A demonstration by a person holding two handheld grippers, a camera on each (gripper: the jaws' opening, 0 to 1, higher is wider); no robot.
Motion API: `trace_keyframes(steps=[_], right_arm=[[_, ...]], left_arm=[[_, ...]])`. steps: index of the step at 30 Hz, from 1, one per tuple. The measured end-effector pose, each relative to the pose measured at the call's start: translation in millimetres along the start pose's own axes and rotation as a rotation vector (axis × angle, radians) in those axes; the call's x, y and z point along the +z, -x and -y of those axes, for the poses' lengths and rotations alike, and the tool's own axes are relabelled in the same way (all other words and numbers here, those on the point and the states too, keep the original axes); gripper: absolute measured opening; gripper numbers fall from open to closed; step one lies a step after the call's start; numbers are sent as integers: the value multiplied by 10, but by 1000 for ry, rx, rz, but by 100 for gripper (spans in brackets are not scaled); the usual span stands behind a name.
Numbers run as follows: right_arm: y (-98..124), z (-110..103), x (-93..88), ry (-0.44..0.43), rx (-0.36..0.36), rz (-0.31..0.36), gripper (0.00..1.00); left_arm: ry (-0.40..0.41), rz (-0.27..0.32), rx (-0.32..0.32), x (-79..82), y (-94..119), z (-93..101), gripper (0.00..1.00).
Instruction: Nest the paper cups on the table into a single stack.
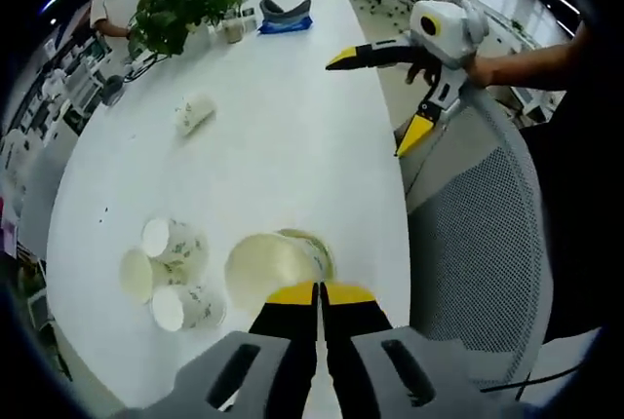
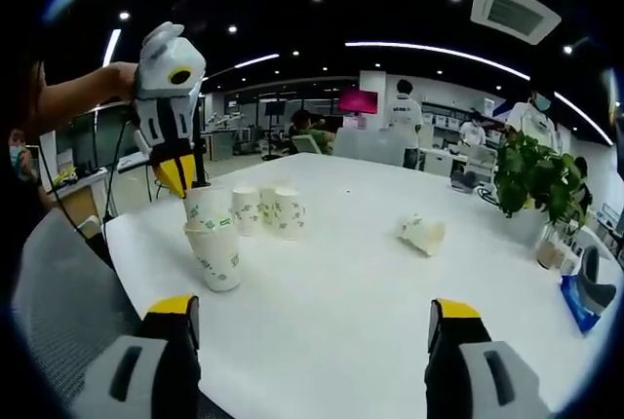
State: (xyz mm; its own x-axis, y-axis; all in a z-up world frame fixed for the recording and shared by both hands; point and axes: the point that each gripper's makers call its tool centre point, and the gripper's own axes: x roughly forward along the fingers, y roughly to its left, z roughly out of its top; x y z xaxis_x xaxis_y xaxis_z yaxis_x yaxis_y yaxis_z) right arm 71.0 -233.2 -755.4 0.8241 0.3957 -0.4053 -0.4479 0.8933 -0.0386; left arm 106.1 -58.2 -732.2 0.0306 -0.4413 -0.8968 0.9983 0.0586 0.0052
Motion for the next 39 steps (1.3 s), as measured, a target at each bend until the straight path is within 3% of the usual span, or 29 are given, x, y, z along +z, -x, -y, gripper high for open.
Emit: trace_keyframes(steps=[39], right_arm=[[3,39,-23,16,-20,-14,99]], left_arm=[[30,-10,-89,52,-362,220,0]])
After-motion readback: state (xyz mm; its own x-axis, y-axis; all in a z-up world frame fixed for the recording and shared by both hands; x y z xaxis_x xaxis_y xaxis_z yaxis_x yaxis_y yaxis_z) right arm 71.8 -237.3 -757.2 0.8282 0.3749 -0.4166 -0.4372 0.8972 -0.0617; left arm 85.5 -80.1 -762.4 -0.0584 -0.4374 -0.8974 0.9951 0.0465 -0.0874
